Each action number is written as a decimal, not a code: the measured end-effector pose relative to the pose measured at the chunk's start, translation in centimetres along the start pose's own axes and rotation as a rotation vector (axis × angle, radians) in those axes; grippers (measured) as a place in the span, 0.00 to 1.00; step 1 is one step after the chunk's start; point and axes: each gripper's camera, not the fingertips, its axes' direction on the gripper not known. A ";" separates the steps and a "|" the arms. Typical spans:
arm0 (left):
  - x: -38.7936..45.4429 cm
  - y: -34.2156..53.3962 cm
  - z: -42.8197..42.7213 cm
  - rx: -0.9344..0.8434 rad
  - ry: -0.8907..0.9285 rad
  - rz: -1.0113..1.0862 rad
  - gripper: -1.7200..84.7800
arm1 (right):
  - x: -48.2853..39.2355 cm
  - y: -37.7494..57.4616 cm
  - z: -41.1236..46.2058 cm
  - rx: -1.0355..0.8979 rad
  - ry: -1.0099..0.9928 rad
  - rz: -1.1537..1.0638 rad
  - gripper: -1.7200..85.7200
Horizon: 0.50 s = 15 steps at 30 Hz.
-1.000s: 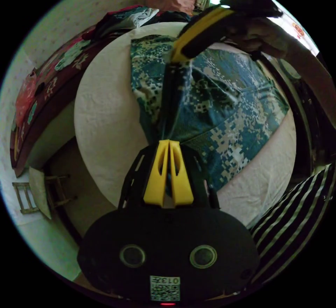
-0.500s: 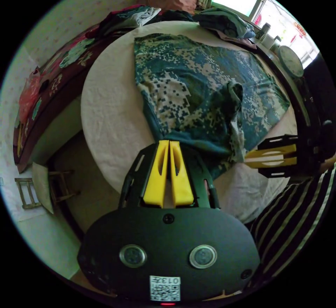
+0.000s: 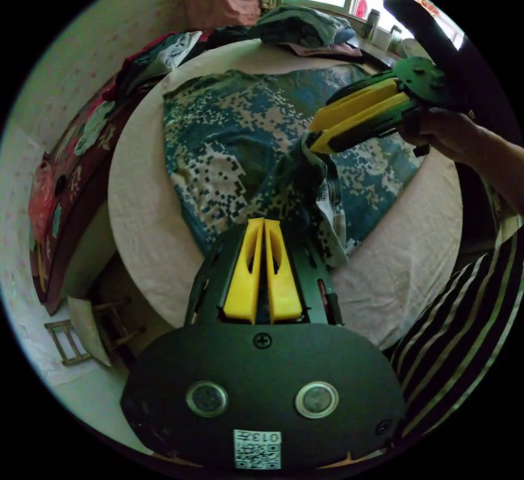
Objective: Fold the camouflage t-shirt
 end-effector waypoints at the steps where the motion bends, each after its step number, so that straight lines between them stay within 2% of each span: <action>1: 0.4 -0.3 0.8 -0.047 -0.040 0.022 0.02 | -0.2 0.1 0.8 -0.039 0.067 -0.018 0.05; 2: 0.6 -0.4 1.6 -0.100 -0.063 0.039 0.02 | -0.1 0.3 1.2 -0.062 0.105 -0.017 0.05; 4: 0.6 -0.3 1.7 -0.088 -0.055 0.043 0.02 | 1.0 1.9 1.4 -0.082 0.146 -0.007 0.04; 9: -0.6 0.1 1.7 -0.053 0.056 -0.029 0.02 | 4.3 6.3 0.0 -0.026 0.009 0.024 0.03; 11: -0.8 0.2 1.6 -0.058 0.054 -0.046 0.02 | 4.7 7.5 -0.4 -0.051 0.024 0.029 0.02; 15: 0.2 0.1 -0.4 0.026 0.012 -0.032 0.02 | 5.6 8.6 -3.1 0.086 0.002 0.146 0.02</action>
